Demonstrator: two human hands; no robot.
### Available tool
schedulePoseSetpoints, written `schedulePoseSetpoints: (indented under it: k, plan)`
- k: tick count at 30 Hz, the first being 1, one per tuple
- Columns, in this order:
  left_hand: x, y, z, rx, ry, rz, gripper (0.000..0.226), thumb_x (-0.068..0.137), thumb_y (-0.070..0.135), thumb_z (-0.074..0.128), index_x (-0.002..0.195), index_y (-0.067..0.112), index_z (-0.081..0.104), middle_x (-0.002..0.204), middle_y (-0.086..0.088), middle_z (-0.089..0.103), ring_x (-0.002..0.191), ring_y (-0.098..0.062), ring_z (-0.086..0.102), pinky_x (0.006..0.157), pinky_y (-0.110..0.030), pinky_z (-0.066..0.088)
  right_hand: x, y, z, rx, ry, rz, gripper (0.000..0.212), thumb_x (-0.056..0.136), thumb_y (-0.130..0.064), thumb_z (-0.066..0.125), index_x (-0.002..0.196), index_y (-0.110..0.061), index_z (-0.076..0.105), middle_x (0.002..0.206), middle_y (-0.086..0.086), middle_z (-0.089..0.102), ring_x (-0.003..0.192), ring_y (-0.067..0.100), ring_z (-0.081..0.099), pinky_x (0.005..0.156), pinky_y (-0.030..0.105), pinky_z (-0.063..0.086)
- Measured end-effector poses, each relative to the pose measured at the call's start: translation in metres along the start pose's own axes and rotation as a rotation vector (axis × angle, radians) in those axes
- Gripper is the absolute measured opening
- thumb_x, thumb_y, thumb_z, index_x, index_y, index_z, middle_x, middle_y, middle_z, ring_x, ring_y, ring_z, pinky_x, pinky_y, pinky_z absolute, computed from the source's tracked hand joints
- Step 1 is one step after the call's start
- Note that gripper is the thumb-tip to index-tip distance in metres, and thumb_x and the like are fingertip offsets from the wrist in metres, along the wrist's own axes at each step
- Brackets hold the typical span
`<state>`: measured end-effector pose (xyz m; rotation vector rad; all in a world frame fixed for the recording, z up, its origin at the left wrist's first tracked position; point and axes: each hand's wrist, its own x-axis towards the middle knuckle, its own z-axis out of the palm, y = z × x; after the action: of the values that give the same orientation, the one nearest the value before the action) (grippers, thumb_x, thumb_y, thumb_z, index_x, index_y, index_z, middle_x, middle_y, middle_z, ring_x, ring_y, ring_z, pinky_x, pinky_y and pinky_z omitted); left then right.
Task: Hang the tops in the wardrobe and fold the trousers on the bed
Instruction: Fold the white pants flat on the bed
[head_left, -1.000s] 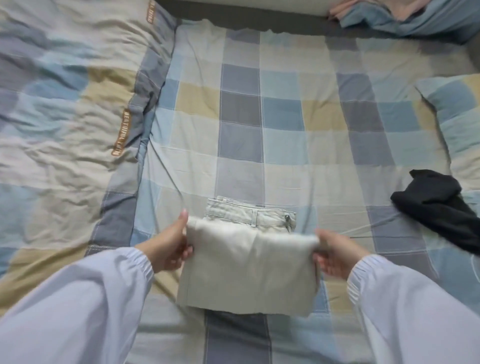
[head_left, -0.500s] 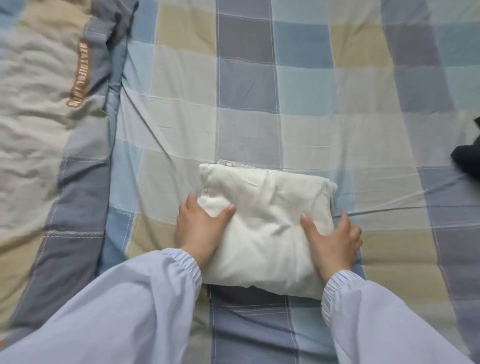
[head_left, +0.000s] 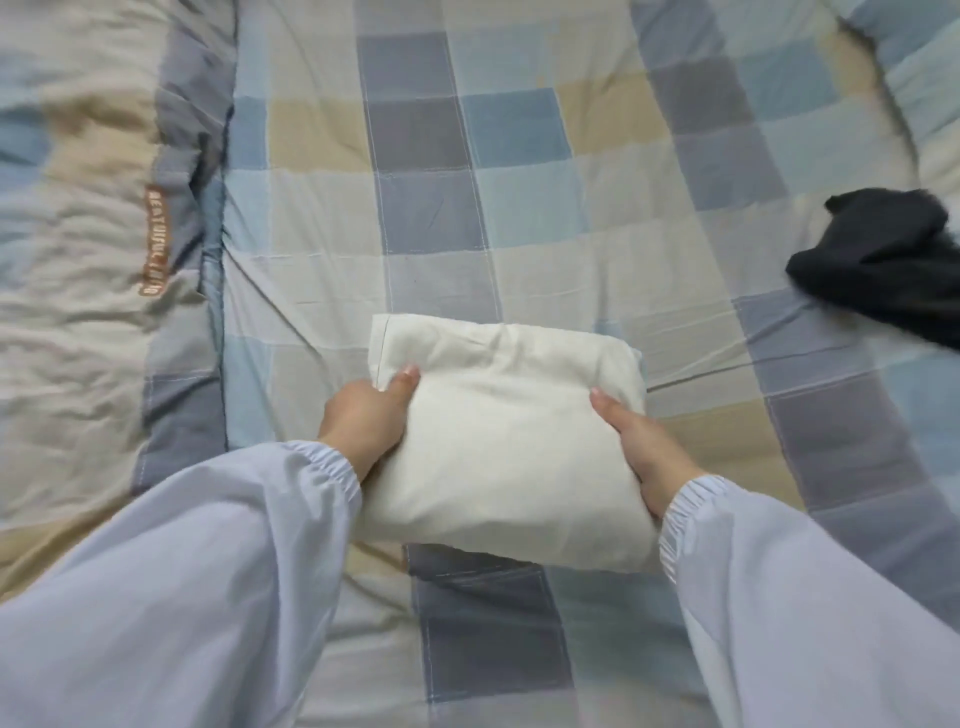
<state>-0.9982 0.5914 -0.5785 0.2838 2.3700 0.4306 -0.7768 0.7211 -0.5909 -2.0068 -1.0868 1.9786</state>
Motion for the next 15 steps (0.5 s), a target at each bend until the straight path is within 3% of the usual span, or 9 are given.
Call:
schedulePoseSetpoints:
  k: [2, 5, 11, 15]
  plan:
    - [-0.049, 0.033, -0.030, 0.017, -0.032, 0.088, 0.069, 0.088, 0.061, 0.041, 0.121, 0.003, 0.059, 0.123, -0.020, 0.059, 0.115, -0.037, 0.053, 0.095, -0.036, 0.041, -0.070, -0.017, -0.029, 0.075, 0.057, -0.007, 0.056, 0.060, -0.047, 0.080, 0.094, -0.004, 0.066, 0.085, 0.007, 0.071, 0.076, 0.022, 0.068, 0.080, 0.037, 0.055]
    - [-0.133, 0.083, -0.065, 0.075, -0.078, 0.233, 0.066, 0.088, 0.061, 0.040, 0.117, 0.005, 0.061, 0.118, -0.019, 0.062, 0.113, -0.036, 0.054, 0.093, -0.036, 0.042, -0.173, -0.033, -0.079, 0.161, 0.226, -0.067, 0.032, 0.081, -0.037, 0.069, 0.090, -0.010, 0.056, 0.079, 0.003, 0.060, 0.074, 0.023, 0.057, 0.073, 0.028, 0.042]
    - [-0.293, 0.170, -0.096, 0.098, -0.250, 0.557, 0.059, 0.089, 0.059, 0.041, 0.111, 0.009, 0.061, 0.111, -0.015, 0.064, 0.107, -0.033, 0.055, 0.087, -0.035, 0.041, -0.350, -0.038, -0.178, 0.372, 0.548, -0.165, 0.032, 0.086, -0.041, 0.063, 0.098, -0.014, 0.049, 0.091, 0.006, 0.054, 0.088, 0.026, 0.051, 0.083, 0.029, 0.036]
    - [-0.412, 0.195, -0.080, 0.190, -0.402, 0.800, 0.057, 0.088, 0.060, 0.043, 0.108, 0.009, 0.060, 0.105, -0.013, 0.064, 0.098, -0.031, 0.056, 0.086, -0.036, 0.043, -0.460, 0.024, -0.231, 0.551, 0.761, -0.145, 0.044, 0.070, -0.064, 0.062, 0.083, -0.023, 0.056, 0.089, 0.002, 0.064, 0.092, 0.031, 0.060, 0.094, 0.039, 0.044]
